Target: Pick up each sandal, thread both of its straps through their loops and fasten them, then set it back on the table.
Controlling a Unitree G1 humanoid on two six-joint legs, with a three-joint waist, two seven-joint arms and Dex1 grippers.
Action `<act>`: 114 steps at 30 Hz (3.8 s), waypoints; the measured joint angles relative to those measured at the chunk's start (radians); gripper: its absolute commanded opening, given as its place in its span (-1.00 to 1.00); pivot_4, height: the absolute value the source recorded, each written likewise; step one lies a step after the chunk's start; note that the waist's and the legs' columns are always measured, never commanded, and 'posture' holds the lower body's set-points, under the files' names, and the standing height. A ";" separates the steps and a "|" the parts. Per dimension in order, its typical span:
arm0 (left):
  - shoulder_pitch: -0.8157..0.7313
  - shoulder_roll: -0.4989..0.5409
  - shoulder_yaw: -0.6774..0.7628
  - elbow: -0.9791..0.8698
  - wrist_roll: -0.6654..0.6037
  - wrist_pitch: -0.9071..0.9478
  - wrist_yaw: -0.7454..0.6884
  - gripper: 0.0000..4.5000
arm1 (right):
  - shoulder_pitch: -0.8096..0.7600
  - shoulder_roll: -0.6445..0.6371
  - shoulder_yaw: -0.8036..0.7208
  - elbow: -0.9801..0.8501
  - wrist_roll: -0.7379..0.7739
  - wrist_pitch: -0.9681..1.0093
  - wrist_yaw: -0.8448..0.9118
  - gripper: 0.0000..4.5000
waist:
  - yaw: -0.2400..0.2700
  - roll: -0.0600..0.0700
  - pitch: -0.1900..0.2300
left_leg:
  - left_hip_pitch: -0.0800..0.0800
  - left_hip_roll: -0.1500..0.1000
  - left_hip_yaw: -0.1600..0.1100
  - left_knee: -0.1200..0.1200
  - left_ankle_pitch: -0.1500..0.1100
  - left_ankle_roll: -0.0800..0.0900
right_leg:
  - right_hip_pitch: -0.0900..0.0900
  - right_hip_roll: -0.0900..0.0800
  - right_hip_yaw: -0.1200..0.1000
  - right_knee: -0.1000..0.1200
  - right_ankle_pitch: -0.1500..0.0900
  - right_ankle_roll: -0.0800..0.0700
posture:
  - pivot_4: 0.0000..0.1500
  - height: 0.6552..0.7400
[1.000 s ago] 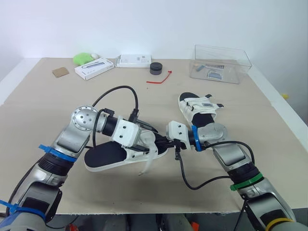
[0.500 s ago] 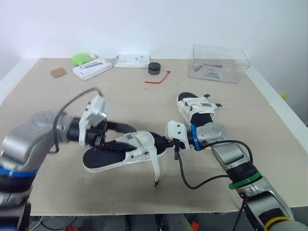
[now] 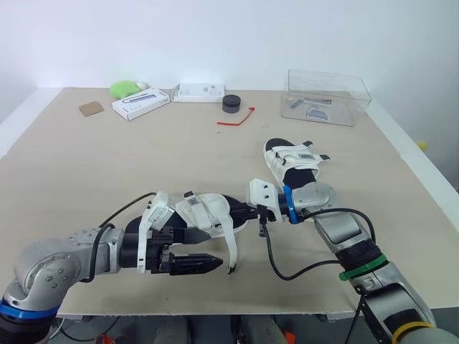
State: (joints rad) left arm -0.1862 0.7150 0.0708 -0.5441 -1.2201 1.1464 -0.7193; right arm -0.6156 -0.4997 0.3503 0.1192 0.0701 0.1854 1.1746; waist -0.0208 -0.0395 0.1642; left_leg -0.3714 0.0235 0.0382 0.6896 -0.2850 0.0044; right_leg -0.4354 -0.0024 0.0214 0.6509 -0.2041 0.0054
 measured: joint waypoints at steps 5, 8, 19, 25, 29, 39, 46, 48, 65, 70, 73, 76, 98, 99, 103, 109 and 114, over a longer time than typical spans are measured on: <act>-0.010 0.057 -0.040 0.005 -0.053 0.071 -0.016 0.97 | 0.001 0.000 0.001 -0.004 0.001 0.000 0.001 -1.00 | 0.000 0.000 0.000 | 0.000 0.000 0.000 -0.001 0.000 0.000 | -0.001 0.000 0.000 0.000 -0.001 -0.001 | 1.00 1.00; -0.010 0.085 -0.071 0.020 0.019 0.045 -0.043 0.97 | 0.001 -0.001 0.001 -0.005 0.001 0.001 0.000 -1.00 | 0.000 0.000 0.000 | 0.000 -0.001 0.000 -0.001 0.000 0.000 | -0.001 0.000 0.000 0.000 -0.001 -0.001 | 1.00 1.00; -0.095 0.069 -0.181 0.148 0.340 -0.189 -0.152 0.97 | 0.014 -0.010 0.001 -0.056 0.022 0.067 0.017 -1.00 | 0.000 0.000 0.000 | -0.002 -0.001 0.000 -0.002 0.000 0.000 | -0.002 -0.001 -0.001 0.000 0.002 -0.006 | 1.00 1.00; -0.131 0.034 -0.226 0.209 0.436 -0.266 -0.209 0.97 | 0.015 -0.010 0.001 -0.056 0.020 0.064 0.012 -1.00 | 0.000 0.000 0.000 | -0.002 -0.001 0.001 -0.002 0.000 0.000 | -0.002 -0.001 -0.001 -0.001 0.001 -0.006 | 1.00 1.00; -0.152 0.026 -0.229 0.218 0.410 -0.222 -0.255 0.97 | 0.018 -0.009 0.001 -0.056 0.020 0.059 0.003 -1.00 | 0.000 0.000 0.000 | -0.003 -0.001 0.001 -0.002 0.000 0.000 | -0.003 -0.001 -0.001 -0.001 0.001 -0.004 | 1.00 1.00; -0.185 -0.003 -0.231 0.223 0.272 0.003 -0.295 0.97 | 0.019 -0.012 0.001 -0.057 0.017 0.053 -0.002 -1.00 | 0.000 0.000 0.000 | -0.003 -0.001 0.000 -0.002 0.000 0.000 | -0.003 -0.001 -0.001 -0.001 -0.002 0.001 | 1.00 1.00; -0.225 -0.095 -0.232 0.263 0.279 0.052 -0.221 0.80 | 0.019 -0.010 0.001 -0.057 0.015 0.049 -0.002 -1.00 | 0.000 0.000 0.000 | -0.003 -0.001 0.000 -0.002 0.000 0.000 | -0.003 -0.001 0.000 -0.001 -0.001 0.000 | 1.00 1.00; -0.232 -0.122 -0.234 0.273 0.288 0.049 -0.205 0.48 | 0.019 -0.010 0.001 -0.057 0.015 0.050 -0.003 -1.00 | 0.000 0.000 0.000 | -0.003 -0.001 0.000 -0.002 0.000 0.000 | -0.003 -0.001 0.000 0.000 -0.001 -0.001 | 1.00 1.00; -0.327 -0.045 -0.213 0.353 0.273 0.085 -0.324 -0.99 | 0.018 -0.015 0.001 -0.056 0.013 0.050 -0.003 -1.00 | 0.000 0.000 0.000 | -0.003 -0.002 0.000 -0.002 0.000 0.000 | -0.003 -0.001 -0.002 0.000 -0.002 0.001 | 1.00 1.00; -0.445 -0.039 -0.169 0.461 0.233 0.131 -0.380 -0.99 | 0.016 -0.015 0.001 -0.055 0.013 0.048 -0.003 -1.00 | 0.000 0.000 0.000 | -0.003 -0.002 0.000 -0.002 0.000 0.000 | -0.003 -0.001 -0.002 -0.001 -0.002 0.001 | 1.00 1.00; -0.513 -0.047 -0.164 0.548 0.241 0.140 -0.400 -0.99 | 0.015 -0.015 0.001 -0.055 0.013 0.047 -0.003 -1.00 | 0.000 0.000 0.000 | -0.004 -0.002 0.000 -0.002 0.000 0.000 | -0.003 -0.001 -0.002 -0.001 -0.002 0.001 | 1.00 1.00; -0.558 -0.044 -0.181 0.604 0.280 0.112 -0.435 -0.99 | 0.015 -0.015 0.001 -0.055 0.013 0.046 -0.003 -1.00 | 0.000 0.000 0.000 | -0.004 -0.003 0.000 -0.002 0.000 0.000 | -0.003 -0.001 -0.002 -0.001 -0.002 0.000 | 1.00 1.00; -0.768 -0.112 -0.385 0.984 0.595 -0.091 -0.785 -0.99 | 0.028 -0.023 0.000 -0.083 0.012 0.051 -0.032 -1.00 | -0.002 0.000 0.000 | -0.007 -0.004 0.000 -0.002 -0.002 0.003 | -0.006 -0.002 -0.001 -0.001 -0.002 0.000 | 1.00 1.00; -0.768 -0.112 -0.385 0.983 0.601 -0.090 -0.791 -0.99 | 0.029 -0.023 0.000 -0.085 0.012 0.052 -0.033 -1.00 | -0.003 0.000 0.000 | -0.007 -0.004 0.000 -0.002 -0.002 0.003 | -0.006 -0.002 -0.001 -0.001 -0.002 0.000 | 1.00 1.00; -0.768 -0.116 -0.385 0.985 0.625 -0.094 -0.795 -0.99 | 0.030 -0.023 0.000 -0.086 0.012 0.053 -0.036 -1.00 | -0.003 0.000 0.000 | -0.007 -0.004 0.000 -0.002 -0.002 0.003 | -0.006 -0.002 -0.002 -0.001 -0.002 0.000 | 1.00 1.00; -0.771 -0.155 -0.385 1.006 0.665 -0.119 -0.792 -0.99 | 0.030 -0.023 0.000 -0.086 0.012 0.053 -0.038 -1.00 | -0.002 0.000 0.000 | -0.007 -0.004 0.000 -0.001 -0.002 0.003 | -0.005 -0.002 -0.002 -0.001 -0.002 0.000 | 1.00 1.00; -0.785 -0.183 -0.385 1.028 0.690 -0.125 -0.792 -0.99 | 0.030 -0.023 0.000 -0.086 0.012 0.053 -0.039 -1.00 | -0.002 0.000 0.000 | -0.008 -0.004 0.000 -0.001 -0.002 0.003 | -0.005 -0.002 -0.002 -0.001 -0.002 0.000 | 1.00 1.00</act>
State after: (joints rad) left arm -0.9717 0.5323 -0.3143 0.4838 -0.5297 1.0216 -1.5114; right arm -0.5860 -0.5229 0.3508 0.0334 0.0822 0.2380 1.1360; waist -0.0232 -0.0391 0.1646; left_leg -0.3789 0.0191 0.0384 0.6881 -0.2869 0.0074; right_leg -0.4409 -0.0047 0.0199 0.6503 -0.2056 0.0052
